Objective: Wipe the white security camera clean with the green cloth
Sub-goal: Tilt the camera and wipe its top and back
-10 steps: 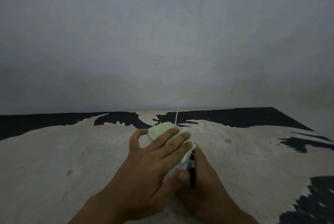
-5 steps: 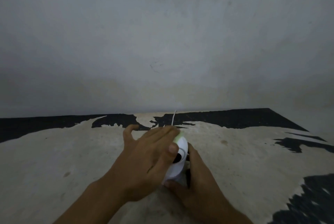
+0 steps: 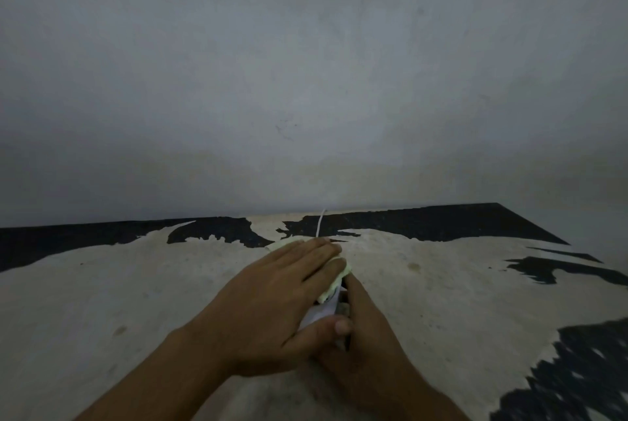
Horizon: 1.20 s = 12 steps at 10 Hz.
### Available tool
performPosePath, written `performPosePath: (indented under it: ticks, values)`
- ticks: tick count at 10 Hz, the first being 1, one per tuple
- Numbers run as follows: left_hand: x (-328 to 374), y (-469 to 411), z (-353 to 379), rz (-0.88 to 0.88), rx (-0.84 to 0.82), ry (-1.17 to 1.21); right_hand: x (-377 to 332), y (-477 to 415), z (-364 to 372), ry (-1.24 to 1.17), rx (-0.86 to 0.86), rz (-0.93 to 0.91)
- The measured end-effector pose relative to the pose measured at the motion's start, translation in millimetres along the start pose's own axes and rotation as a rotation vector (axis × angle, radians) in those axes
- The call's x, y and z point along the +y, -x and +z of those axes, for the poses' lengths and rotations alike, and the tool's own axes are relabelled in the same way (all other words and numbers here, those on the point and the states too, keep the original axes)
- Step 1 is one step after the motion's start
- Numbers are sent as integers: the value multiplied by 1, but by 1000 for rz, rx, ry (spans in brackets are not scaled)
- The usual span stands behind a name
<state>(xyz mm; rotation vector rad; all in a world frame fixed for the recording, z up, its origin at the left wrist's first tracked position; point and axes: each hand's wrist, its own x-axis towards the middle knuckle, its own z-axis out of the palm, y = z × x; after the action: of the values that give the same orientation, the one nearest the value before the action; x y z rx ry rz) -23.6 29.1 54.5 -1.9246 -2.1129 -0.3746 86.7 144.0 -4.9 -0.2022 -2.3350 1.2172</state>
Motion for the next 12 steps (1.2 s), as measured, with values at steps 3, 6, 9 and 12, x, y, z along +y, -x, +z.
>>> performPosePath:
  ticks: [3,6,9,12]
  values:
    - [-6,-1,0,99,-36,-86,-5,-12,-2,208,-96,185]
    - [-13,-6,-5,136,-51,-83,6,-8,1,179,-58,219]
    - [-13,-25,-17,81,-102,106,4,-5,0,177,2,267]
    - [-16,2,5,-316,72,790,-1,-2,-3,216,-16,200]
